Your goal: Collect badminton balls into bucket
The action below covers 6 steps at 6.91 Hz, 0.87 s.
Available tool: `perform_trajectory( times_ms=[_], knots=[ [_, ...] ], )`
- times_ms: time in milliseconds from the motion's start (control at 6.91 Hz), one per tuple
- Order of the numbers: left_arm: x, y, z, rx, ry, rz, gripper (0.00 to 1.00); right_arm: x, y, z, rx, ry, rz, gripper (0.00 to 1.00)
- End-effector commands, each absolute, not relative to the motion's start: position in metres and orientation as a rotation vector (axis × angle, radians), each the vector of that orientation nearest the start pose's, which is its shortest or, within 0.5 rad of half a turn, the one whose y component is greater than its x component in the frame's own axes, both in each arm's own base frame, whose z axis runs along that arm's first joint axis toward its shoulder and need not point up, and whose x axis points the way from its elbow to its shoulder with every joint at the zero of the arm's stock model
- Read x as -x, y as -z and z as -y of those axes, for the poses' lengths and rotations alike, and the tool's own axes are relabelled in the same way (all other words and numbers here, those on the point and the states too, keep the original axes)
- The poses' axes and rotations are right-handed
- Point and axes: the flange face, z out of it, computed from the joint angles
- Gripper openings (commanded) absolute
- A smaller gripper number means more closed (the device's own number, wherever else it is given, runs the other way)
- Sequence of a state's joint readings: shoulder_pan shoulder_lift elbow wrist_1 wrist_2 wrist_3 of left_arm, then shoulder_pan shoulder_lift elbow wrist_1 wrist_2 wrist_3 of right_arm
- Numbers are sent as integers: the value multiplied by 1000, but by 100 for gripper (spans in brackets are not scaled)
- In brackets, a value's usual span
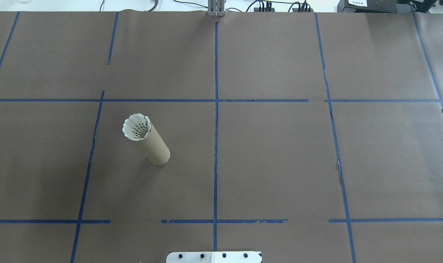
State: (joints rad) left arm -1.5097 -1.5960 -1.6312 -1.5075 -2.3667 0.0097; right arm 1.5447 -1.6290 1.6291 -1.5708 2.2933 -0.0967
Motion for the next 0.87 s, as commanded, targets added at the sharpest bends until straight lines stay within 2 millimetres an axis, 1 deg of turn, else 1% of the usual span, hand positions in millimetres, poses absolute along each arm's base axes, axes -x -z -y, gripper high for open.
perform_trajectory(
  times_ms=[0,145,289,434,724],
  knots=[
    [37,-674,495,-34,-77,-803,100,-55,-661,469,-26,119,722,100],
    [45,-674,494,-40,-62,-798,100,-55,-661,469,-26,119,722,100],
    [55,-664,495,-69,-55,-791,100,-55,-661,469,-26,117,722,100],
    [56,-658,489,-80,-57,-791,100,-55,-661,469,-26,117,722,100],
    [57,-648,482,-100,-62,-789,100,-55,-661,469,-26,117,722,100]
  ],
)
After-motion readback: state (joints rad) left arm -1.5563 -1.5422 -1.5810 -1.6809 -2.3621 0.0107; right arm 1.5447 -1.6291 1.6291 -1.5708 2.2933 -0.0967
